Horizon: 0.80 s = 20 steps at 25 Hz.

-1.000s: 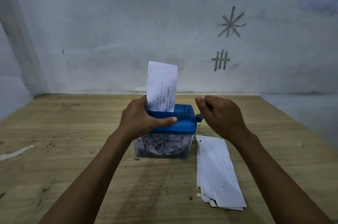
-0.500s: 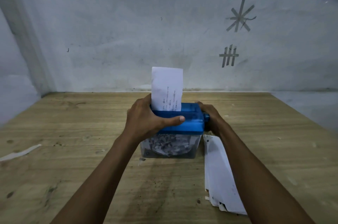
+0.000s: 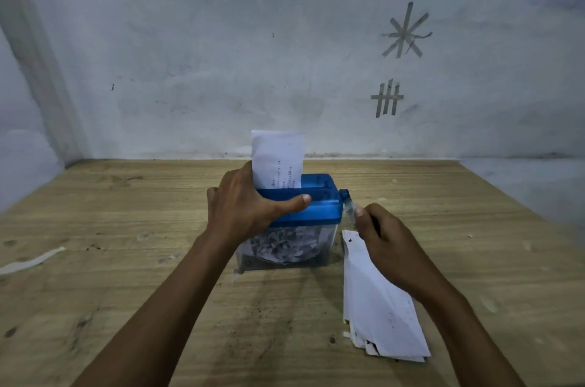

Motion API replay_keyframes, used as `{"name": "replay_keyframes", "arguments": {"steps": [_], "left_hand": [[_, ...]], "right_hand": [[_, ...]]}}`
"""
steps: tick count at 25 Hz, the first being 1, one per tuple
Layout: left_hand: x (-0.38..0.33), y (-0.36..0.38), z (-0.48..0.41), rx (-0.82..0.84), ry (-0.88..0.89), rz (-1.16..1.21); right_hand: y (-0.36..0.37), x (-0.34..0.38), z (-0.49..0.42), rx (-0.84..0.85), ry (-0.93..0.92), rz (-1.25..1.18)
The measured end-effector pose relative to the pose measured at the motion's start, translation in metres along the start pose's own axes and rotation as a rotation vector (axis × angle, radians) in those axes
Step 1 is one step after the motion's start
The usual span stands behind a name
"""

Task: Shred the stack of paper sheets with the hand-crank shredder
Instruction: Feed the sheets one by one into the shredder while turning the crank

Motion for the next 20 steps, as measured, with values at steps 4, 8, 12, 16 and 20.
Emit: {"name": "replay_keyframes", "arguments": {"steps": [4, 8, 12, 16, 20], "left_hand": [[0.002, -0.002, 0.000, 0.070, 0.015, 0.034], [0.003, -0.005, -0.002, 0.115, 0.014, 0.137], [0.007, -0.005, -0.001, 0.103, 0.028, 0.198], [0.005, -0.003, 0.001, 0.066, 0.029, 0.178], [0.003, -0.002, 0.004, -0.027, 0.006, 0.084]], "right_hand": [[-0.018, 0.019, -0.008, -0.127, -0.132, -0.174], [-0.025, 0.037, -0.060, -0.228, -0.068, -0.341], [-0.002, 0.018, -0.116, -0.129, 0.194, -0.459], [0.033, -0.020, -0.119, 0.027, 0.479, -0.616], [0.042, -0.027, -0.076, 0.116, 0.493, -0.456]]}}
Point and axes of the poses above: each hand's wrist, its own z-axis away from the middle knuckle, its own y-axis out of the palm, x = y × z, the point moved 1 cm from there along -z, towards the middle knuckle, and after that the axes turned 5 degrees about z, right-handed, at the moved point
